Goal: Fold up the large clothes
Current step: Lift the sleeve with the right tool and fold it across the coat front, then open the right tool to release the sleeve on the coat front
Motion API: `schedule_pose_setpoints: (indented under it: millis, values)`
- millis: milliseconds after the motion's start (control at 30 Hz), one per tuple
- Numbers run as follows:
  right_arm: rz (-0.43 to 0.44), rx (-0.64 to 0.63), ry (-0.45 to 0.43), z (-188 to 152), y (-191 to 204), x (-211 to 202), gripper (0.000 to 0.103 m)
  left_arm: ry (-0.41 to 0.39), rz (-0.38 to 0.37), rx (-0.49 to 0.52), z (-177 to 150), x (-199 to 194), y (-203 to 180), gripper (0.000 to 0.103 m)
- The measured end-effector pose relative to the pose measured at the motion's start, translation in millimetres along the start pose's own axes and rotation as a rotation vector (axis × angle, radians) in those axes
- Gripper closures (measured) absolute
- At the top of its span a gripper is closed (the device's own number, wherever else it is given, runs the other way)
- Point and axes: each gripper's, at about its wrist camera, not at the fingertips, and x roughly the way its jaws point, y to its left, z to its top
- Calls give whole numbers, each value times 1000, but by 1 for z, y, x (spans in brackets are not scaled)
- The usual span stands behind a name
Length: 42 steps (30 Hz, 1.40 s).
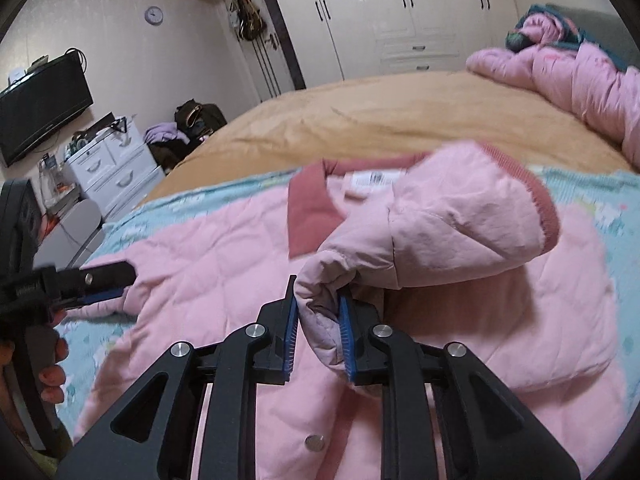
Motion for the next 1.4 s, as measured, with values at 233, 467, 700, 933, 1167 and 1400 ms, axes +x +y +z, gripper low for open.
schedule_pose_setpoints:
  millis: [233, 467, 700, 933, 1167, 1400]
  values:
    - [46, 193, 28, -24, -31, -18, 42, 107, 31, 6, -10, 27, -2, 9]
    - [72, 513, -120, -17, -84, -46, 31, 121, -14, -40, -9, 25, 6, 9]
    - [130, 347, -213, 21, -45, -60, 85, 31, -97, -81, 3, -1, 13, 9]
    - [143, -5, -107, 19, 51, -25, 89, -71, -158, -193, 18, -33, 41, 9]
    - [129, -118, 66, -17, 86, 20, 89, -45, -161, -279, 20, -25, 71, 9]
    - [135, -164, 205, -44, 108, 42, 81, 50, -206, -305, 11, 6, 69, 9]
